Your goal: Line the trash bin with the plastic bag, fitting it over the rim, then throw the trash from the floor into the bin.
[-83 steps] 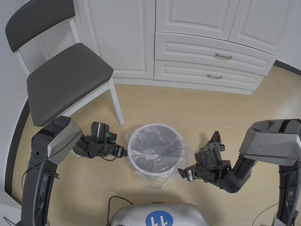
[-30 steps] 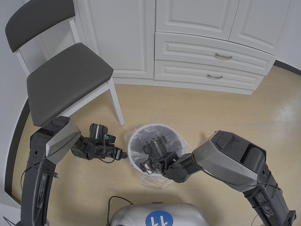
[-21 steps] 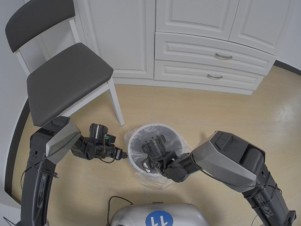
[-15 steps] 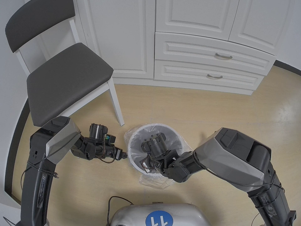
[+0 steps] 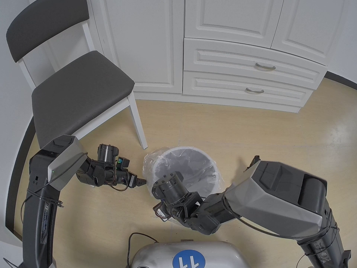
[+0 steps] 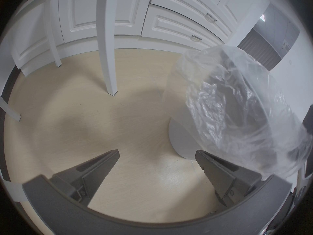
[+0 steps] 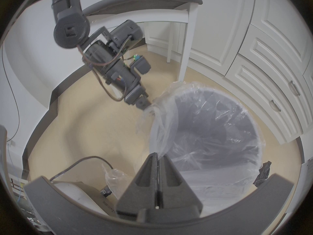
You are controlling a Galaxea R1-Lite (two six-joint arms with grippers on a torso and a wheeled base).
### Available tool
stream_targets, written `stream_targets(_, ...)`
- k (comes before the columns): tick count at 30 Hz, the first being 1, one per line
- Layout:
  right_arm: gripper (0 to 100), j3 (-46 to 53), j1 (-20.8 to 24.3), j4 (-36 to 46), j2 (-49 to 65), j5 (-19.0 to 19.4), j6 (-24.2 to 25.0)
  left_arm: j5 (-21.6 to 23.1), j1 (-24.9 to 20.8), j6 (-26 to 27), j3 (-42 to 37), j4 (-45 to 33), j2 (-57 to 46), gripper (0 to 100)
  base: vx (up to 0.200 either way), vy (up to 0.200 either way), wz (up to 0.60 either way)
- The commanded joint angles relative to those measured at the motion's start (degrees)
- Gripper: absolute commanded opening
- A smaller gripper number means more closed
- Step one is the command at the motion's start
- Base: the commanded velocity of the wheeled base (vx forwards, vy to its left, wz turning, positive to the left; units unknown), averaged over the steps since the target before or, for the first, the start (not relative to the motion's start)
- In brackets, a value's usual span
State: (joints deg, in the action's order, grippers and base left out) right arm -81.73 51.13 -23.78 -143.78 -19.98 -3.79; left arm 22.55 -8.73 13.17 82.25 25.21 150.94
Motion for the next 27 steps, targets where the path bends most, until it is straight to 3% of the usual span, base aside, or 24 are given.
stream_targets(1,0,-0.19,0.99,0.05,-3.27,0.03,0.01,0.21,1.17,0.11,-0.07,0.01,-1.0,100,0.0,0.0,0.0)
stream_targets(16,0,-0.63,1.08,0.76,-4.58,0.12,0.8,1.97,1.87,0.02,-0.07,0.19,-0.91,100,0.0,0.0,0.0)
stream_targets(20,0,-0.36,1.34,4.89,-3.79,0.64,1.07,1.97,1.87,0.02,0.02,0.19,-0.91,100,0.0,0.0,0.0)
stream_targets(21,100,-0.63,1.52,5.68,-3.7,0.73,1.59,1.97,1.96,0.02,0.02,0.28,-1.0,100,0.0,0.0,0.0)
stream_targets(27,100,-1.33,2.84,6.03,-3.7,0.64,5.81,2.06,2.49,0.02,-0.07,0.28,-1.62,100,0.0,0.0,0.0)
